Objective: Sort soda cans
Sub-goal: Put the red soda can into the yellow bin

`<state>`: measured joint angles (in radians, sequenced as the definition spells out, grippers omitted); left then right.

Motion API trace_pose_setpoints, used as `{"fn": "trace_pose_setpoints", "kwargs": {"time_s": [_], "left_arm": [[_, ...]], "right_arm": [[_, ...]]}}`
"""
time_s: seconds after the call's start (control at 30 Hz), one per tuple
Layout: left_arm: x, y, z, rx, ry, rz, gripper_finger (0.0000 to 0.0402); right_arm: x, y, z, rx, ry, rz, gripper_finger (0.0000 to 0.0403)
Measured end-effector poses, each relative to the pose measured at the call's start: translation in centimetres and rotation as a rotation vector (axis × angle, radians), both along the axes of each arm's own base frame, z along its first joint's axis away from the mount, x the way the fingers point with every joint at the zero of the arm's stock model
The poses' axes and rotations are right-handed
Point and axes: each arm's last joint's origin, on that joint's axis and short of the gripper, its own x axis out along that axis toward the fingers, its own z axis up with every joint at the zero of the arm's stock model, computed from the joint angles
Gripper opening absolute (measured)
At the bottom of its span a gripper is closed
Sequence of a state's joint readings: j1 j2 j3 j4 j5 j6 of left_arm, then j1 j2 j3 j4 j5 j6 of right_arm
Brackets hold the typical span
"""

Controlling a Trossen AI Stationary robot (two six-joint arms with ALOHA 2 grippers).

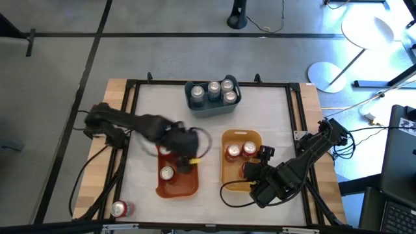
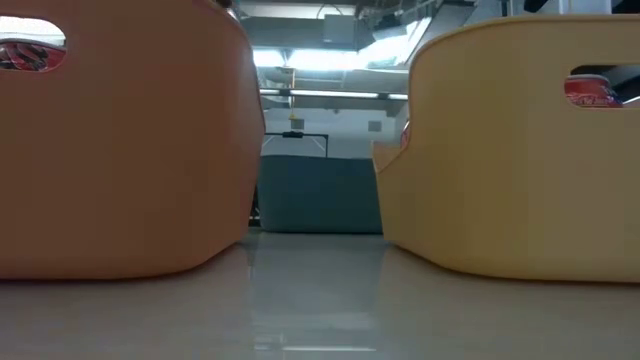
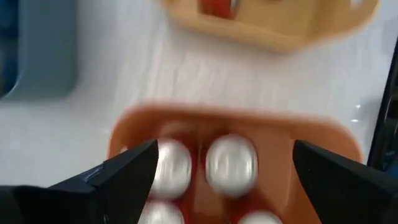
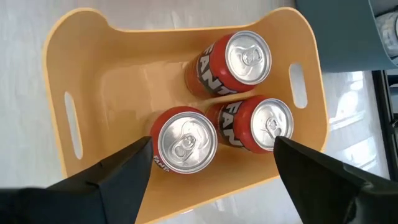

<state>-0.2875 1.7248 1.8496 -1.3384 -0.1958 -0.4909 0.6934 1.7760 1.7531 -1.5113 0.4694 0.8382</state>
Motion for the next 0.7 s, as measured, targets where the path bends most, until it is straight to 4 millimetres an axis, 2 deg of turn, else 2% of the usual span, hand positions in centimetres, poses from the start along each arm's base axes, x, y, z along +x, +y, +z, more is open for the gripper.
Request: {"fn": "trace_pose_setpoints", "kwargs": {"time_s": [0.17, 0.33, 0.47, 0.7], "left_arm": [[-5.5, -3.5, 2.4, 0.037, -0.032, 0.093, 0.0359], [-9.3, -7.6, 2.6, -0.02, -0.023, 0.175, 0.0359], [-12.1, -11.0, 1.4, -0.081, 0.001, 0.21, 0.0359], [-17.4, -16.2, -2.4, -0.192, 0.082, 0.285, 0.0359]], "right_arm": [[0.0, 0.0, 0.0, -0.001, -0.002, 0.0, 0.0331], [0.0, 0.0, 0.0, 0.0, -0.003, 0.0, 0.0331], [0.0, 0.0, 0.0, 0.006, -0.009, -0.016, 0.0331], [0.1, 0.2, 0.0, 0.038, -0.022, -0.038, 0.0331]]}}
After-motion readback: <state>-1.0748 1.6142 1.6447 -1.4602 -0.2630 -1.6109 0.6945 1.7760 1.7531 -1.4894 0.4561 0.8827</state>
